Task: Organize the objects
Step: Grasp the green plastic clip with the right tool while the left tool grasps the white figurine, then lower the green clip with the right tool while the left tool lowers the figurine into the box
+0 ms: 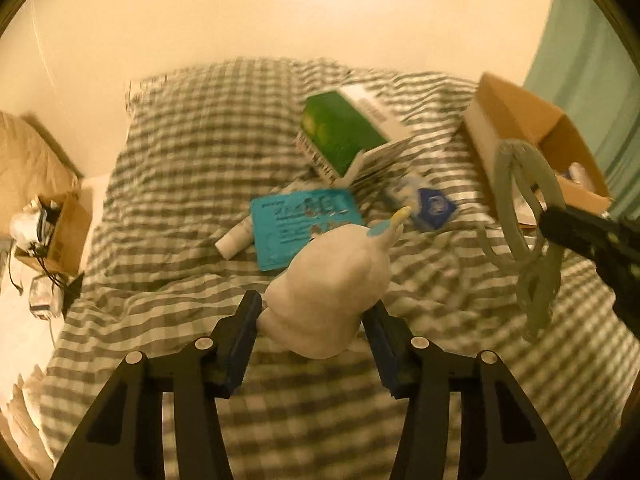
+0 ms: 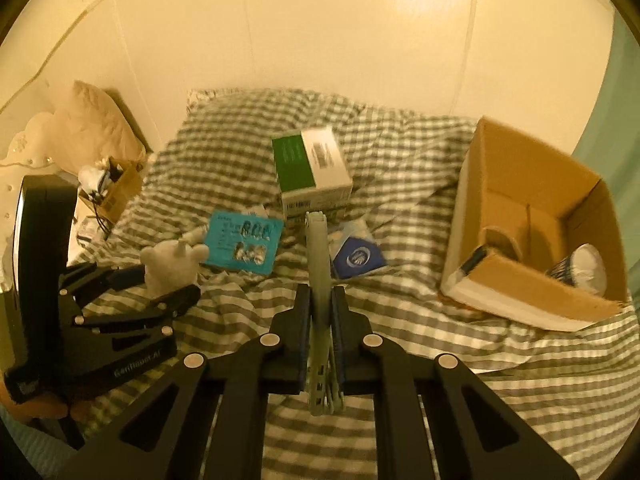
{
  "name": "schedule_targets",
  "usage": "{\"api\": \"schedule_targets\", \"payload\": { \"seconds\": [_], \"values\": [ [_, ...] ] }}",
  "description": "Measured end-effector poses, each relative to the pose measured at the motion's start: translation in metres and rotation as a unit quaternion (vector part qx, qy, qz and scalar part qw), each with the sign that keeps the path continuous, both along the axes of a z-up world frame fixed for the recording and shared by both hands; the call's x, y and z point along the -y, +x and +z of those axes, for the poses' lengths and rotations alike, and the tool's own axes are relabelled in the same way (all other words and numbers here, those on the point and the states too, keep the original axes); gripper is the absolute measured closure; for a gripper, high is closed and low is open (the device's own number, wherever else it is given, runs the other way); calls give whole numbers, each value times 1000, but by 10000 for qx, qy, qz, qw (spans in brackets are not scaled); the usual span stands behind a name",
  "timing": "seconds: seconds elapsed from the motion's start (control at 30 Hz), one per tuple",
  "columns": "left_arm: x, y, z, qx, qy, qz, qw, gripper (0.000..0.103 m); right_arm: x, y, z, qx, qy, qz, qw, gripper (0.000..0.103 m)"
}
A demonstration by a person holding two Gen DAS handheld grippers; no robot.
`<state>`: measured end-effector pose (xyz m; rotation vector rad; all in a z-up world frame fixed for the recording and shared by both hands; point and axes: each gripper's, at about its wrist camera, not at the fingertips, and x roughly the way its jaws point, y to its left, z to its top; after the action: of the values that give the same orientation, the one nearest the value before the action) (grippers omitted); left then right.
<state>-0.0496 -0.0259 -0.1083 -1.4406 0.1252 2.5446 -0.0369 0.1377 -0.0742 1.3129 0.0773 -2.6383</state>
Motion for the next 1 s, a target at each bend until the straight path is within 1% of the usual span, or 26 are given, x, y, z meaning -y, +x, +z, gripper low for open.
{"api": "schedule_targets", "payload": {
  "seconds": [0.1, 0.2, 0.23, 0.3, 0.37, 0.43, 0.5, 0.57, 0.7, 0.8, 0.9, 1.0],
  "values": [
    [-7, 11, 24, -163, 46, -66, 9998, 50, -8, 13, 25, -228, -28, 23, 9997, 94],
    [-15, 22, 58, -478, -1, -146, 9987, 50, -14, 24, 51, -470, -44, 52, 9989, 94],
    [-20, 25, 73, -609, 43, -198, 9979, 50, -18, 29, 63, -570, -45, 56, 9983, 94],
    [-29, 27, 94, -779, 129, -283, 9965, 50, -27, 36, 83, -769, 31, 28, 9970, 94],
    [-44, 31, 117, -1004, 161, -412, 9940, 50, -37, 44, 104, -972, 144, -15, 9952, 94],
    [-63, 33, 139, -1208, 197, -565, 9909, 50, -52, 50, 126, -1120, 117, -61, 9936, 94],
    [-78, 32, 154, -1323, 286, -701, 9883, 50, -67, 54, 148, -1302, 159, -133, 9913, 94],
    [-98, 28, 166, -1412, 404, -837, 9856, 50, -79, 56, 167, -1460, 307, -183, 9886, 94],
    [-133, 13, 178, -1455, 487, -1018, 9829, 50, -106, 47, 196, -1646, 407, -286, 9851, 94],
    [-159, -3, 178, -1458, 433, -1141, 9818, 50, -125, 33, 206, -1703, 576, -360, 9830, 94],
    [-183, -18, 171, -1404, 383, -1241, 9815, 50, -144, 14, 206, -1626, 564, -430, 9841, 94],
    [-206, -34, 157, -1295, 326, -1328, 9821, 50, -162, -12, 194, -1463, 633, -560, 9856, 94]
  ]
}}
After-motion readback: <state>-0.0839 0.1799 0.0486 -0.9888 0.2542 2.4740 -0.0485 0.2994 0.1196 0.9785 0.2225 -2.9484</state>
